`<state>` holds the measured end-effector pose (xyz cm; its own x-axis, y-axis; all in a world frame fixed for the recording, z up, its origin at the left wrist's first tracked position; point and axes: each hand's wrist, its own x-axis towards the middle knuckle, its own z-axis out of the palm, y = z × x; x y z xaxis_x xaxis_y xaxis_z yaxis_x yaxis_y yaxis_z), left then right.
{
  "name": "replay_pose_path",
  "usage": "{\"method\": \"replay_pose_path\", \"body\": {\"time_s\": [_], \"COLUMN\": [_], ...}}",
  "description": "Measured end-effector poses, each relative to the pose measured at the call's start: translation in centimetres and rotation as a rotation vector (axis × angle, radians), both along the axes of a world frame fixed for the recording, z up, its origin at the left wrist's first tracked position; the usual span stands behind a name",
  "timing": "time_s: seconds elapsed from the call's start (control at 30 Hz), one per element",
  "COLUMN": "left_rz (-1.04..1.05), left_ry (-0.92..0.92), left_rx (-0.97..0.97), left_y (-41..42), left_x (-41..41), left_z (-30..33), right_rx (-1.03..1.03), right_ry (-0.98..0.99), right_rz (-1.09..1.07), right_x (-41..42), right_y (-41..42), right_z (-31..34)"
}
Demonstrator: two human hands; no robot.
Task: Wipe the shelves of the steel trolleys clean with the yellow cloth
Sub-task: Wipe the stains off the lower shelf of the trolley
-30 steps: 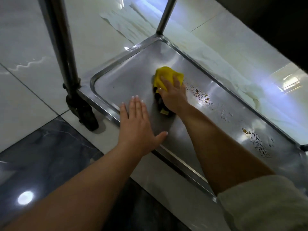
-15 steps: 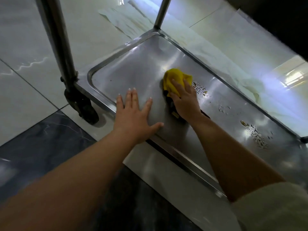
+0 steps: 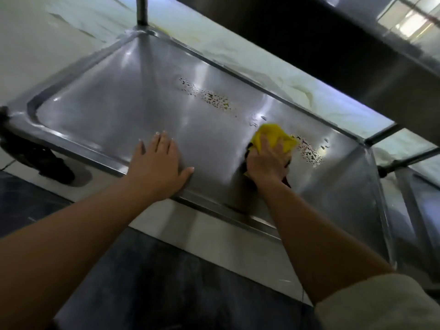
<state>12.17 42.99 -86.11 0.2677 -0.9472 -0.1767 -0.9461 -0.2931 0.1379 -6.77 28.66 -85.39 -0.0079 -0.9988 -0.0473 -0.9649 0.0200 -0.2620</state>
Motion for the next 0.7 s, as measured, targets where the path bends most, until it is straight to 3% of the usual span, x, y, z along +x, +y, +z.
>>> {"method": "replay_pose_path", "body": {"time_s": [0.13, 0.23, 0.33, 0.57, 0.7], "left_rz": [-0.068, -0.090, -0.085, -0.137, -0.165], "left_ry": [-0.033, -0.055, -0.079, -0.088, -0.158], "left_rx": [-0.031, -0.013, -0.021, -0.079, -0.027], "left_y": [-1.9, -2.9, -3.1, -3.3, -4.3], "left_x": [-6.1, -10.6, -11.5, -11.5, -12.0], "left_z": [-0.3, -0.9, -1.5, -2.0, -1.5], "right_rx": [-0.083, -0.097, -0.098, -0.096, -0.050], "right_ry": [0.046, 0.023, 0.010, 0.028, 0.036], "right_rz": [0.435, 0.557, 0.444, -0.084, -0.239], "right_x": [0.6, -2.1, -7.2, -25.2, -27.8], "right_y": [0.4, -1.0, -2.8, -4.2, -3.1], "right_z": [-1.0, -1.3, -1.6, -0.7, -0.4]}}
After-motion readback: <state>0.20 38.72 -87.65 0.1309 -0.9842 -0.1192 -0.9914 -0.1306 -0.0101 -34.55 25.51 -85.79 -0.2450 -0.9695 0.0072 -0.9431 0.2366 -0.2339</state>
